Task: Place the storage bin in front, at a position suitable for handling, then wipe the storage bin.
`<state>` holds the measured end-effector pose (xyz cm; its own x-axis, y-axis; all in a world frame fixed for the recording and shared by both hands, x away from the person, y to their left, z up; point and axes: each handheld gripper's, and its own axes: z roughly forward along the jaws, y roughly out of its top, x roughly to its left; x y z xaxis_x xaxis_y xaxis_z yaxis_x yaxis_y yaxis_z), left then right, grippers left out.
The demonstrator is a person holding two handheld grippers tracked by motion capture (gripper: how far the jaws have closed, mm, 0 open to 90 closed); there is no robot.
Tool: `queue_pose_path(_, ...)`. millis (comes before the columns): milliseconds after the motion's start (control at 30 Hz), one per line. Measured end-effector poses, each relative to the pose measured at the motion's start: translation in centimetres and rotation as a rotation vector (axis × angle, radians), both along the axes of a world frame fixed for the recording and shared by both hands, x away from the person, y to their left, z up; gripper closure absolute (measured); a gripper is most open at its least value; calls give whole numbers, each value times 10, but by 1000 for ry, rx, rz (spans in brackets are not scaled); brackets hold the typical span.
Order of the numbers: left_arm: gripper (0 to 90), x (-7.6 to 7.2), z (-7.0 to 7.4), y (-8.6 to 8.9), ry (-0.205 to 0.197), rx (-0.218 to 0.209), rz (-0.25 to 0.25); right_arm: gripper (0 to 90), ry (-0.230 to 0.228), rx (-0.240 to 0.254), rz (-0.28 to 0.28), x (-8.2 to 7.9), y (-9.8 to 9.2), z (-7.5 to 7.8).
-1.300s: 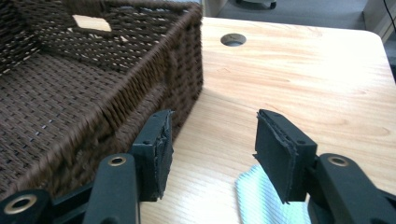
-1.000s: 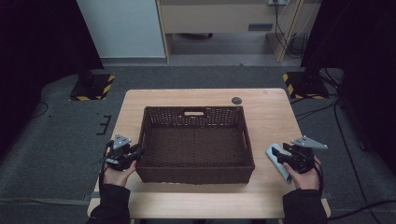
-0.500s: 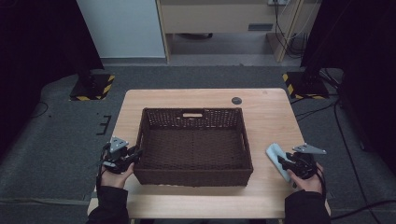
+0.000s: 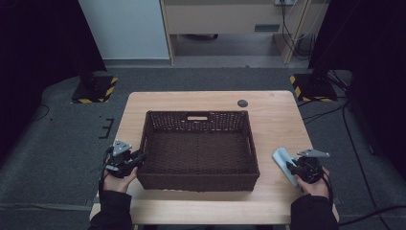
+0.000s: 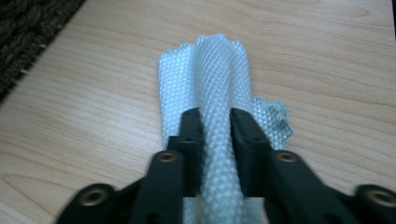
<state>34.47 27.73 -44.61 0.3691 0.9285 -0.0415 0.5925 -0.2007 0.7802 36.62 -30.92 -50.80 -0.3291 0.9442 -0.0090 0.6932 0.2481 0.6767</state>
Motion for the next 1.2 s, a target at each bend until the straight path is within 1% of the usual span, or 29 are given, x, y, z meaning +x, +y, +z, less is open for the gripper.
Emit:
queue_pose_path(33,682,0,0,0,0,3,0,808,5,-8,3,0,0,1)
queue_pose_path(100,683,0,0,0,0,5,-1,829,9,5,0,1,0,3)
queue_pose_path(167,683,0,0,0,0,5,-1,836,22,10,2,1,0,4)
queue_pose_path(233,683,0,0,0,0,7,-1,837,16,28,-1,0,-1,7)
queue_pose_path(267,684,0,0,0,0,7,-1,837,16,28,-1,0,-1,7)
queue_pose_path(300,684,0,0,-1,0,8,-1,837,7,45,-3,0,-1,9)
queue_pose_path(333,683,0,0,-1,2,8,-2,837,-25,78,3,-2,-2,15)
queue_pose_path(367,683,0,0,-1,2,8,-2,837,-39,87,7,-2,-2,17)
queue_pose_path(400,683,0,0,0,2,7,-2,837,-39,87,7,-2,-2,17)
queue_pose_path(433,683,0,0,0,3,6,-2,837,-71,121,7,-4,0,23)
queue_pose_path(467,683,0,0,0,4,5,-3,837,-80,131,8,-5,1,25)
queue_pose_path(500,683,0,0,0,4,5,-3,837,-80,131,8,-5,1,25)
queue_pose_path(533,683,1,0,0,4,6,-4,837,-93,142,7,-6,2,27)
queue_pose_path(567,684,1,0,0,4,8,-4,837,-114,168,11,-5,5,31)
queue_pose_path(600,684,0,0,0,4,11,-4,837,-114,168,11,-5,5,31)
queue_pose_path(633,685,0,0,-1,4,14,-3,837,-128,182,16,-4,10,35)
queue_pose_path(800,687,1,0,0,9,10,-5,836,-158,183,1,1,21,39)
queue_pose_path(967,689,1,0,0,11,9,-3,836,-170,189,-15,6,26,41)
queue_pose_path(1033,691,1,0,0,11,9,-4,836,-177,191,-13,10,26,42)
queue_pose_path(1133,692,1,0,0,13,8,-10,836,-196,197,-16,14,27,44)
queue_pose_path(1200,693,2,-1,0,10,-3,-8,836,-199,197,-18,17,28,45)
